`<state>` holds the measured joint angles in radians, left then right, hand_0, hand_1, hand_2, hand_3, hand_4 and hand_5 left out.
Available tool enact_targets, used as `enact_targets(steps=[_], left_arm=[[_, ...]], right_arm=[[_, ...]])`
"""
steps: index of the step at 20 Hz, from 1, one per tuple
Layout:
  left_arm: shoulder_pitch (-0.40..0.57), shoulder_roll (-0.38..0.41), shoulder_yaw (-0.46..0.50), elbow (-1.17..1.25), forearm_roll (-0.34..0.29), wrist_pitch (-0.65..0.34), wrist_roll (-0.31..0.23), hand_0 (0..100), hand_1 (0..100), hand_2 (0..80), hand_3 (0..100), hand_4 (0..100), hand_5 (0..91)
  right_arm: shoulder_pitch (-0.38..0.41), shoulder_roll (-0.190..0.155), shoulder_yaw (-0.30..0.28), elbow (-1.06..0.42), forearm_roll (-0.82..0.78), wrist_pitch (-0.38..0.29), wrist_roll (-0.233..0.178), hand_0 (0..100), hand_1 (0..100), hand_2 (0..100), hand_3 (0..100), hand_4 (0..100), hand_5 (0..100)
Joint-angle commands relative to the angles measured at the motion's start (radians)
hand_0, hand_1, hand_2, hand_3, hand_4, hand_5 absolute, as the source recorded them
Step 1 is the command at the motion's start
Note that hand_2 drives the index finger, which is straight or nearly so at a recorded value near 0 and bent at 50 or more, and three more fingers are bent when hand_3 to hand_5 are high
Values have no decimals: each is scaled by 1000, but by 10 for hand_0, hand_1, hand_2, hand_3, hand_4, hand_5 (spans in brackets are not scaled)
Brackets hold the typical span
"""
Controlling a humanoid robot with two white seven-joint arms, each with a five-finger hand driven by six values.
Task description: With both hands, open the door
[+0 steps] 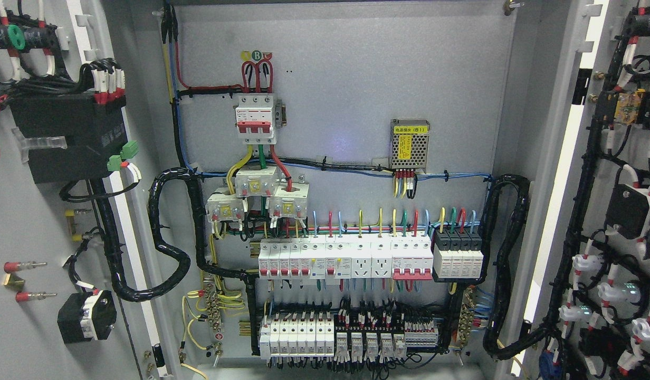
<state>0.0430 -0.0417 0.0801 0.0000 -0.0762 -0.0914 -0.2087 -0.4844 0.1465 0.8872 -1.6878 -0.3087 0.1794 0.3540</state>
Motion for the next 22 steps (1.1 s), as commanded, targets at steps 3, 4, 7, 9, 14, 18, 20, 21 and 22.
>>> enact_targets(steps=[3, 4, 7, 9, 14, 18, 20, 21, 22], left_arm=[[-15, 0, -2, 5, 0, -2, 0, 0, 0, 0, 0, 43, 0], [-21, 0, -2, 5, 0, -2, 0, 0, 0, 0, 0, 43, 0], [-26, -1, -2, 6, 0, -2, 0, 0, 0, 0, 0, 43, 0], [-26, -3, -2, 5, -7, -10, 2, 0, 0, 0, 0, 43, 0], [9, -9, -14, -114, -11, -53, 3, 0, 0, 0, 0, 43, 0], [112, -7, -37, -364, -11, -51, 2, 0, 0, 0, 0, 43, 0], [179, -7, -60, -495, -13, -51, 0, 0, 0, 0, 0, 43, 0], [216, -6, -78, -564, -13, -51, 0, 0, 0, 0, 0, 43, 0], [241, 2, -106, -633, -13, -51, 0, 0, 0, 0, 0, 43, 0]], right_arm=[[46, -2, -115, 36, 7, -9, -1, 0, 0, 0, 0, 0, 0], [56, -5, -140, 36, 7, -12, -3, 0, 0, 0, 0, 0, 0], [85, -41, -188, 34, 7, -41, -7, 0, 0, 0, 0, 0, 0], [121, -62, -203, 28, 7, -80, -35, 0, 0, 0, 0, 0, 0], [197, -97, -217, 22, 7, -136, -47, 0, 0, 0, 0, 0, 0], [269, -130, -247, -3, 8, -176, -47, 0, 0, 0, 0, 0, 0], [325, -168, -258, -15, 20, -199, -47, 0, 0, 0, 0, 0, 0], [354, -185, -264, -15, 29, -233, -49, 0, 0, 0, 0, 0, 0], [384, -197, -272, -15, 40, -267, -47, 0, 0, 0, 0, 0, 0]])
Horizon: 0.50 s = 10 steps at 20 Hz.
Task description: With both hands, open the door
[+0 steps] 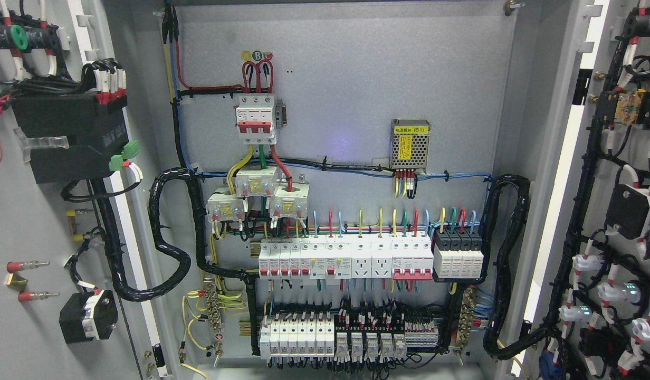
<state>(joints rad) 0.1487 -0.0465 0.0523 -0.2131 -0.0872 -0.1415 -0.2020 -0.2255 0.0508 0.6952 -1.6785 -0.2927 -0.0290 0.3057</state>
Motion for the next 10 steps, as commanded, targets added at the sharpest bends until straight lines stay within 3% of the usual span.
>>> enact_targets(steps=[1, 10], left_arm=[[152, 13, -101, -472, 0, -1, -7, 0, 0, 0, 0, 43, 0], [282, 92, -247, -923, 14, -7, -8, 0, 0, 0, 0, 43, 0]], right_arm=[[155, -109, -92, -24, 36, -90, 0, 0, 0, 0, 0, 0, 0], [339, -143, -221, -59, 66, -340, 0, 0, 0, 0, 0, 0, 0]])
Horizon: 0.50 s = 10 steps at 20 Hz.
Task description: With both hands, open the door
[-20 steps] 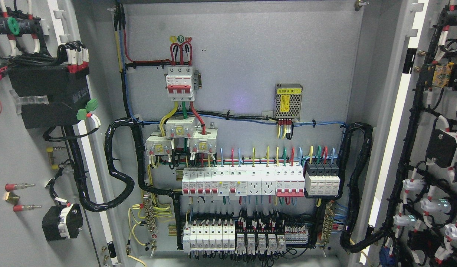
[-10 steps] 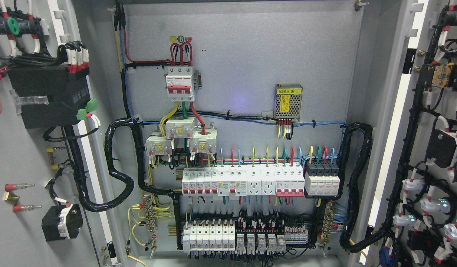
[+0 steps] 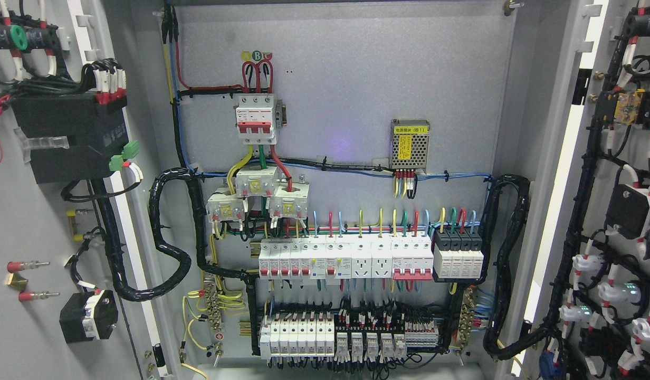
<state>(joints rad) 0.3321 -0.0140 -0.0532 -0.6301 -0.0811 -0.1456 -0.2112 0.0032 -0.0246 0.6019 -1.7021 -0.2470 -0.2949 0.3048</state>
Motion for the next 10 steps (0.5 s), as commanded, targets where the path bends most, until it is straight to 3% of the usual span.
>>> enact_targets(steps=[1, 5, 10], left_arm=[[119, 75, -149, -552, 7, -6, 1, 0, 0, 0, 0, 43, 0], [238, 132, -183, -732, 7, -86, 1, 0, 0, 0, 0, 43, 0], [326, 152, -197, -888, 3, -182, 1, 0, 0, 0, 0, 43, 0]], right_arm=[[122, -73, -142, -54, 20, -90, 0, 0, 0, 0, 0, 0, 0], [173, -115, -198, -164, 18, -111, 0, 0, 0, 0, 0, 0, 0], [245, -198, -243, -174, 18, -246, 0, 0, 0, 0, 0, 0, 0]])
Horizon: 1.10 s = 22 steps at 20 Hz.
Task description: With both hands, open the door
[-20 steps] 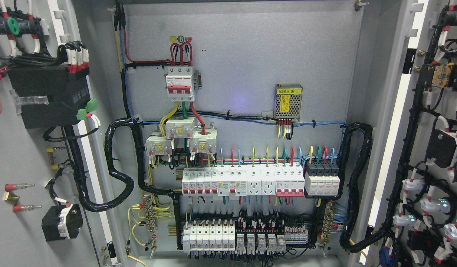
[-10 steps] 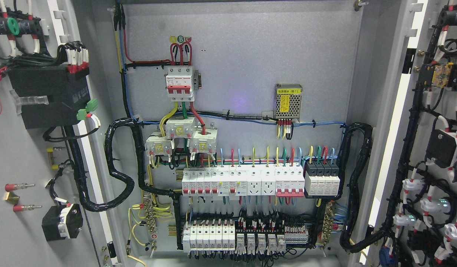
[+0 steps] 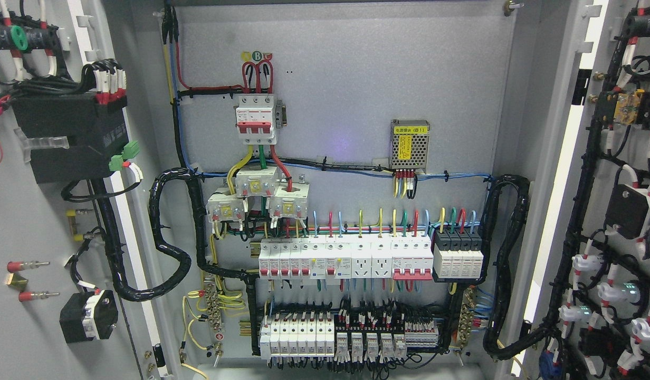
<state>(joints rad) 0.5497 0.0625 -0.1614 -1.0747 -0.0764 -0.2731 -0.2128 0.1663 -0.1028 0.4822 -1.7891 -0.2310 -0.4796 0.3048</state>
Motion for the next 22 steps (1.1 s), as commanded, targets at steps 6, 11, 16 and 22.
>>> enact_targets(steps=[6, 11, 16, 22], left_arm=[[145, 88, -84, -568, -8, -191, 3, 0, 0, 0, 0, 43, 0], [150, 103, -79, -642, -8, -307, 3, 0, 0, 0, 0, 43, 0], [151, 117, -53, -703, -5, -394, 4, 0, 0, 0, 0, 43, 0], [144, 117, 12, -740, 29, -495, 4, 0, 0, 0, 0, 43, 0]], right_arm=[[99, -126, -180, -121, 1, -119, 0, 0, 0, 0, 0, 0, 0], [125, -149, -237, -188, -1, -122, 0, 0, 0, 0, 0, 0, 0], [182, -163, -309, -250, -1, -140, 0, 0, 0, 0, 0, 0, 0], [243, -190, -346, -268, -8, -200, 0, 0, 0, 0, 0, 0, 0]])
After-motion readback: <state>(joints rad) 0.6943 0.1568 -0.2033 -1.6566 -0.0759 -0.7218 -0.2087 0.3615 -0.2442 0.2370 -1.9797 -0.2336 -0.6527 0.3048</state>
